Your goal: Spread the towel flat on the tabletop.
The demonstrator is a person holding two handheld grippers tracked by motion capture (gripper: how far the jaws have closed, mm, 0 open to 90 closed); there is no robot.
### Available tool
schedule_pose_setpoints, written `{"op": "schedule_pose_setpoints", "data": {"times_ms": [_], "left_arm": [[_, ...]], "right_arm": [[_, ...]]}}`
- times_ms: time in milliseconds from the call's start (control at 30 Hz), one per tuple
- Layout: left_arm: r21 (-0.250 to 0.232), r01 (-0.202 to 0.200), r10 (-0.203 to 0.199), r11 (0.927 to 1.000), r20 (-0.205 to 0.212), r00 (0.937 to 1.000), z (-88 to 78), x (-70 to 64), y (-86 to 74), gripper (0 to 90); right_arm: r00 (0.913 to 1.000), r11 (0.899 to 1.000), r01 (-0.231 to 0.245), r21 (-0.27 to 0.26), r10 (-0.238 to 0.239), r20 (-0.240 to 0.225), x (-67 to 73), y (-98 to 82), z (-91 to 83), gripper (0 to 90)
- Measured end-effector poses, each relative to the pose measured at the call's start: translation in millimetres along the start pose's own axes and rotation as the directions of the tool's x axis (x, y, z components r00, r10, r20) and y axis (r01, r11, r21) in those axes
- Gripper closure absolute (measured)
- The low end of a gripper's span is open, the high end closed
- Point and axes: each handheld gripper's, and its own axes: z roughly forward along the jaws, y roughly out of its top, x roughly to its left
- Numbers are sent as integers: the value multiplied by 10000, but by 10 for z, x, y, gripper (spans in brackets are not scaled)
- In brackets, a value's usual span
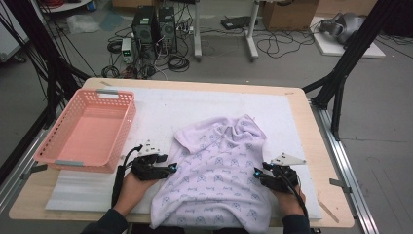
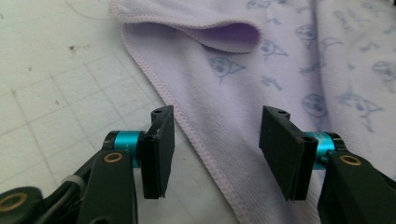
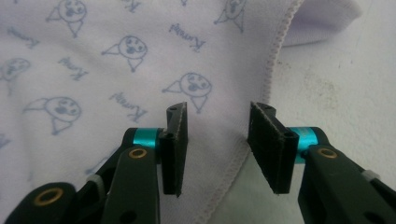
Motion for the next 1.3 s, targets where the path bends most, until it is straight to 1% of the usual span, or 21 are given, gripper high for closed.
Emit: {"op": "schedule_pose_setpoints", "data": {"times_ms": [67,100,133,167,200,233,333,433,467,567,667,700,733,800,867,1000,1067,1100,1167,1267,1300], "left_arm": [[-4,-183,182,9998,-225,9996,-1,-19,-6,530],[68,-450,453,9990,-489,9978,-9,-32,-10,594],[80,-580,583,9983,-398,9975,-18,-36,-15,691],[121,-676,678,9976,-216,9975,-28,-43,-22,808],[100,-805,808,9967,-286,9963,-36,-66,-31,845],[115,-840,843,9964,-292,9960,-48,-82,-40,853],[175,-568,569,9982,-34,9984,-105,-83,-77,857],[309,-467,461,9984,198,9987,-179,-65,-115,856],[348,-381,369,9987,356,9987,-207,-64,-130,856],[507,-464,427,9976,714,9965,-277,-73,-145,856],[177,-730,712,9972,840,9939,-357,-81,-109,846],[-157,-709,720,9974,822,9940,-372,-73,-89,819],[-309,-744,766,9968,766,9941,-376,-62,-77,740],[-632,-510,546,9967,573,9969,-358,-31,-64,608],[-829,-241,287,9963,554,9980,-328,6,-64,535],[-1026,67,-26,9947,400,9992,-266,49,-19,497],[-1104,284,-226,9935,535,9983,-200,61,23,490],[-1039,239,-184,9943,532,9984,-162,59,43,488],[-637,-72,105,9979,518,9986,-73,29,64,482],[5,-552,551,9985,551,9970,47,-52,45,477],[102,-886,882,9960,376,9954,64,-92,38,478]], "right_arm": [[10000,10000,49,-16,-49,31,-6,-5,-3,649],[10000,10000,24,-27,-24,-2,-11,-11,-12,732],[9999,10000,62,37,-62,-149,-18,-16,-25,848],[9996,10000,31,93,-29,-287,-15,-22,-37,867],[9995,9999,62,148,-58,-310,-9,-25,-49,872],[9993,9996,68,257,-59,-366,0,-25,-66,875],[9985,9993,73,374,-52,-552,7,-54,-126,876],[9958,9985,-70,549,119,-903,13,-106,-207,876],[9948,9979,-62,643,127,-1014,8,-116,-234,876],[9906,9939,128,1093,23,-1364,3,-135,-317,876],[9853,9905,383,1319,-155,-1702,-14,-138,-380,838],[9863,9933,331,1111,-145,-1644,-28,-137,-398,770],[9874,9972,121,742,-3,-1582,-49,-131,-411,695],[9898,9999,-64,143,84,-1419,-62,-117,-421,640],[9942,9993,13,-387,-54,-1070,-49,-87,-415,571],[9993,9908,43,-1354,-93,-361,-17,-12,-396,511],[9997,9864,-92,-1643,56,-221,0,29,-354,499],[9999,9852,-33,-1711,7,-153,5,53,-319,494],[9993,9885,-161,-1504,108,-356,22,93,-216,478],[9987,9969,221,-750,-254,-432,76,100,-36,493],[9985,9984,344,-459,-363,-416,92,91,16,499]]}}
